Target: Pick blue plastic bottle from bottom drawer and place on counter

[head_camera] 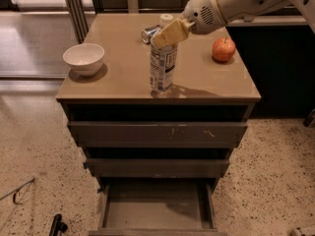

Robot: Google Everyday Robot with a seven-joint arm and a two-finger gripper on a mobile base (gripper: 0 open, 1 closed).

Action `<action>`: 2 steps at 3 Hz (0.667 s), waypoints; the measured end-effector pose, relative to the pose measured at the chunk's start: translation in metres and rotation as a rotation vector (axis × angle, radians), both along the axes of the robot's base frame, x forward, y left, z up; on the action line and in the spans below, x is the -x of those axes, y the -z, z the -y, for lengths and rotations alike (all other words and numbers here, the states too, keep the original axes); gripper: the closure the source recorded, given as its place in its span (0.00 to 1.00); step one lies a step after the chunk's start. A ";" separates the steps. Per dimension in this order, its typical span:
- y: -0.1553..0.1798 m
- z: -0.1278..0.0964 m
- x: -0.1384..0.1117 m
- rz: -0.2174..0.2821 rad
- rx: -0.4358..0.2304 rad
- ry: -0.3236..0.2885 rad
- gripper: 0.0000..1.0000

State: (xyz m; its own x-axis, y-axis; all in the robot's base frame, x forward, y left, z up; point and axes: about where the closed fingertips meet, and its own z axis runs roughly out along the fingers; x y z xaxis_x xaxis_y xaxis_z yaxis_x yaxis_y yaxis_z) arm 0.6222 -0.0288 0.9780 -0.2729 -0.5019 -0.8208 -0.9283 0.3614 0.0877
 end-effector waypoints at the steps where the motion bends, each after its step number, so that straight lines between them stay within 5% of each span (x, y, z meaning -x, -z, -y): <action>1: 0.002 0.002 -0.017 0.031 0.001 0.019 1.00; 2: 0.007 0.004 -0.026 0.050 0.018 0.026 1.00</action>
Offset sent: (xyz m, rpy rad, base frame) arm 0.0360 -0.0129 -0.0111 -0.0385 -0.0768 -0.0449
